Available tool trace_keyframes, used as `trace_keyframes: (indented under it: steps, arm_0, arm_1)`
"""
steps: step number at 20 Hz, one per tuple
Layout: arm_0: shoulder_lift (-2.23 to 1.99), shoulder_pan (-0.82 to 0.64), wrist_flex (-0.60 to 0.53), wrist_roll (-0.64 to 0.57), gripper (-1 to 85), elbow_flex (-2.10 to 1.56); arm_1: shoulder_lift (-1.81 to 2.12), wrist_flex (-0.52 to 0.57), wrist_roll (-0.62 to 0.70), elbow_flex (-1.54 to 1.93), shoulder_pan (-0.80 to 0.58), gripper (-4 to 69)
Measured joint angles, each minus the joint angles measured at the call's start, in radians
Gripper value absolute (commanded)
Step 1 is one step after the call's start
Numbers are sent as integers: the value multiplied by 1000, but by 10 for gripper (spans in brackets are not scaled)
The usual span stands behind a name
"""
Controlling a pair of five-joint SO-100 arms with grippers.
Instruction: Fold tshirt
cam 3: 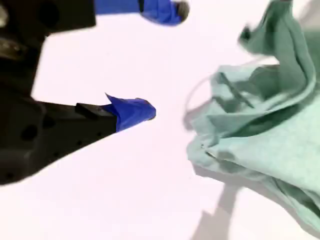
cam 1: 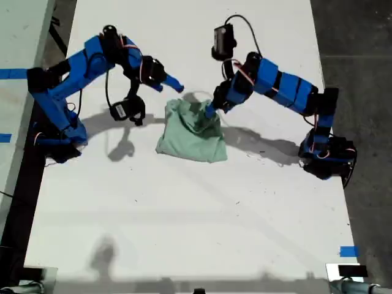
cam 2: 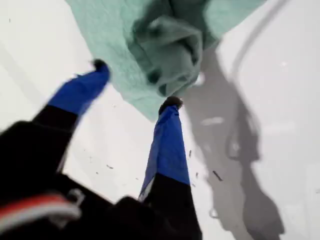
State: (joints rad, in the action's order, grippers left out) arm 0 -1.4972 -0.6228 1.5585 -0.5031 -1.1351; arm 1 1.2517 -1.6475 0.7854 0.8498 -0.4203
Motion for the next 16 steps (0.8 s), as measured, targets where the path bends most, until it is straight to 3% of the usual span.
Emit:
trace_keyframes:
  steps: [4,9,14,15,16]
  arm_0:
    - [-169,-152,37,-60,327,-44]
    - [-477,-166,-6,-51,314,-330]
    - [-769,29,-140,120,276,-738]
    - [-818,80,-173,172,241,-819]
    - [-870,138,-207,229,194,-905]
  arm_1:
    - [215,-3,75,129,-160,398]
    - [598,-3,69,506,-215,348]
    - [956,-2,-81,919,-92,329]
    - [1040,20,-127,1015,-55,293]
    - [1124,44,-173,1112,-17,211]
